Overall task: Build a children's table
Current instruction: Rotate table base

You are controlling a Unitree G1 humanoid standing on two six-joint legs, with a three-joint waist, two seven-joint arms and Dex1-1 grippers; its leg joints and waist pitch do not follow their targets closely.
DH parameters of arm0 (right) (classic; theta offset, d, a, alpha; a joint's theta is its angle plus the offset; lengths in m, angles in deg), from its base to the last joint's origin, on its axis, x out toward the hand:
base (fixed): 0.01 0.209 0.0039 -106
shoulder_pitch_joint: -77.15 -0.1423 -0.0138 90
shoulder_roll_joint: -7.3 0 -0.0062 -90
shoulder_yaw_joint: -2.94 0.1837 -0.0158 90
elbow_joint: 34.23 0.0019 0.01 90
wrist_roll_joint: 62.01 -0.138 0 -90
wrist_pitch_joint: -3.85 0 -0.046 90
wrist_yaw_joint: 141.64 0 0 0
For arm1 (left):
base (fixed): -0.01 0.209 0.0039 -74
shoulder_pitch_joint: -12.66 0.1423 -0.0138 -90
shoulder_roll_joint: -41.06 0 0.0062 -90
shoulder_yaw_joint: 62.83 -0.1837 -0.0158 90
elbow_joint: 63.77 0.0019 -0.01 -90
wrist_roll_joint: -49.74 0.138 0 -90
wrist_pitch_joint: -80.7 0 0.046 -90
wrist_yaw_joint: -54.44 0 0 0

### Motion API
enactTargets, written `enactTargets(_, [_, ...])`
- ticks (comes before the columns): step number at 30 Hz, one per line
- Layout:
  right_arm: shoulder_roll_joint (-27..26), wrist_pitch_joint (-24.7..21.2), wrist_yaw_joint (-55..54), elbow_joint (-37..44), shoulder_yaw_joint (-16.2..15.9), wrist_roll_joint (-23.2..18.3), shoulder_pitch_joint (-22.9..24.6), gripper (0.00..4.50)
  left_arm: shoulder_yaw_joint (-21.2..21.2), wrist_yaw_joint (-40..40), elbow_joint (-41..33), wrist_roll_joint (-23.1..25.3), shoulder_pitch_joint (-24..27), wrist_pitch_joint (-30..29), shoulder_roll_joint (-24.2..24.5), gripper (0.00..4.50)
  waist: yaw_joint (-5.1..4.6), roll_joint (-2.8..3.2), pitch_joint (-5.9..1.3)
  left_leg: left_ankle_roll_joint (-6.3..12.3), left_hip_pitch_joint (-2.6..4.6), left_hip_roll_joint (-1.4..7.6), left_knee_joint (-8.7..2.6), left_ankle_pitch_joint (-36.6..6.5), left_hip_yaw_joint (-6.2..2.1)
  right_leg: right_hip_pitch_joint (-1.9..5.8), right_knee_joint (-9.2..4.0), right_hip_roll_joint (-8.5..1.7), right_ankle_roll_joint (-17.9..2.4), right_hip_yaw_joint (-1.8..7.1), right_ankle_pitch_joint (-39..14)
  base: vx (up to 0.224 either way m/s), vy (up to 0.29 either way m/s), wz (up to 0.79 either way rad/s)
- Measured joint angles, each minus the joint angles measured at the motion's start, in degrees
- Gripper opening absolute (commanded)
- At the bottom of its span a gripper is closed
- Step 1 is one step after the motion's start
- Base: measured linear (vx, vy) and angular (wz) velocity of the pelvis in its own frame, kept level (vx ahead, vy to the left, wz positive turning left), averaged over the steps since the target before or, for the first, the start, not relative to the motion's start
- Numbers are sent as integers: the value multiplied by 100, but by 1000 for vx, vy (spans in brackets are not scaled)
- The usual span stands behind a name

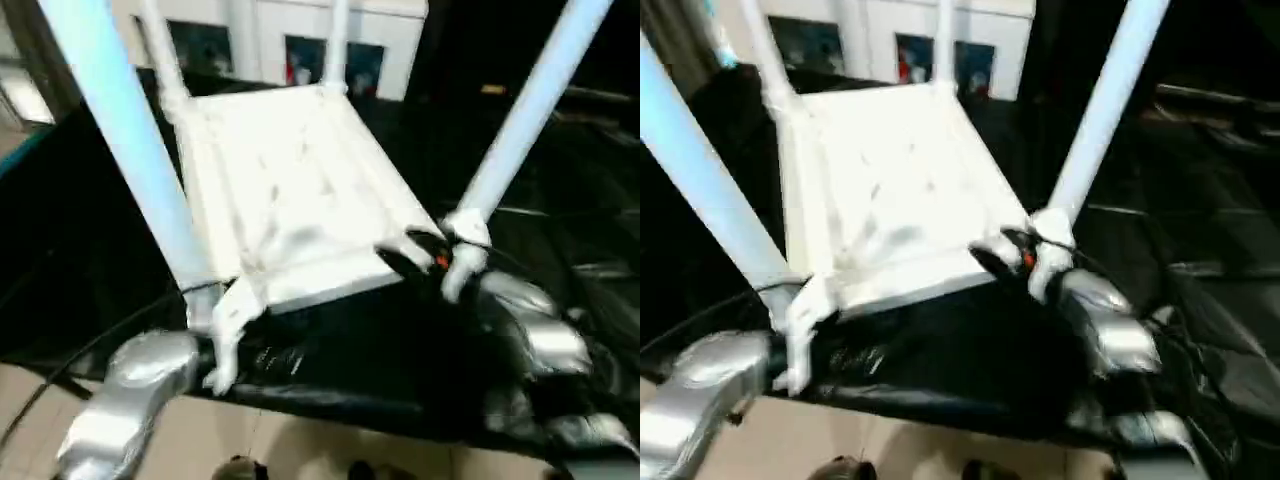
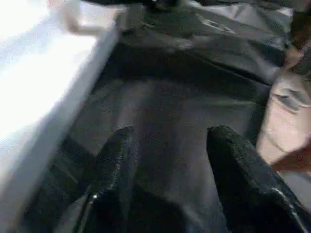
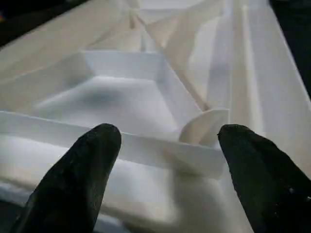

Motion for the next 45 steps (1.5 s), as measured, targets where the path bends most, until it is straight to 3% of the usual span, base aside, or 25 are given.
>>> enactTargets(5, [-197, 384, -482, -705, -9, 265, -425, 367, 346, -388, -798, -654, 546, -855, 871, 322, -66, -66, 37, -12, 18, 4, -6, 7, 7, -1, 14, 9, 0, 15, 0, 0, 0, 0])
enactTargets(10, [-238, 723, -805, -1235, 7, 392, -668, 367, 875, -657, -1064, -977, 1008, -1181, 1327, 357, -78, -84, 45, -12, 21, -3, -5, 8, 12, 0, 13, 9, -1, 30, 1, 0, 0, 0])
enactTargets(12, [-247, 839, -844, -1389, 31, 399, -736, 367, 1141, -749, -1140, -1124, 1185, -1268, 1462, 394, -82, -84, 44, -12, 24, -5, -5, 8, 20, 1, 15, 9, -6, 42, 4, 0, 0, 0])
enactTargets(15, [-249, 844, -649, -1422, 202, 302, -757, 367, 1594, -687, -1156, -1327, 1231, -1230, 1531, 406, -77, -89, 43, -11, 24, -5, -5, 8, 21, 1, 18, 11, -18, 48, 11, 0, 0, 0])
enactTargets(18, [-246, 823, -229, -1049, 211, 163, -472, 367, 1817, -419, -997, -1351, 754, -928, 1373, 436, -44, -104, 34, -10, 29, -3, -4, 9, 23, 5, 24, 15, -20, 53, 12, 0, 0, 0])
enactTargets(20, [-200, 817, 80, -615, 90, 97, -65, 367, 1805, -239, -682, -1371, 334, -651, 985, 445, 0, -102, 35, -9, 33, -4, -1, 10, 36, 7, 34, 15, -20, 69, 12, 0, 0, 0])
enactTargets(24, [-140, 821, 146, -324, 7, 32, 280, 367, 1789, 55, -443, -1535, -381, -295, 581, 449, -4, -115, 28, -9, 49, -5, 34, 11, 48, 8, 84, 12, -20, 95, 12, 0, 0, 0])
enactTargets(30, [-12, 796, 123, -56, 185, 21, 601, 367, 1418, 154, -51, -1539, -779, -37, 350, 449, -43, -110, 16, -24, 100, -2, 28, 18, 57, 23, 109, 20, 3, 110, -1, 0, 0, 0])
enactTargets(34, [140, 777, 27, 194, 216, 34, 770, 367, 1221, -1, 213, -1509, -847, -48, 628, 449, -54, -66, -2, -32, 106, 4, 26, 23, 55, 23, 117, 29, -2, 111, 2, 0, 0, 0])
enactTargets(40, [205, 786, -46, 241, 254, 115, 889, 367, 1308, -497, 114, -1656, -211, -689, 1607, 449, -87, 20, -55, -33, 108, 6, 27, 24, 54, 23, 115, 39, -32, 115, 15, 0, 0, 0])
enactTargets(45, [201, 686, -134, 389, 234, 143, 927, 367, 1742, -184, 950, -1150, -238, 14, 1847, 449, -45, 21, -59, -34, 120, 6, 29, 24, 50, 35, 115, 39, -17, 113, 8, 0, 0, 0])
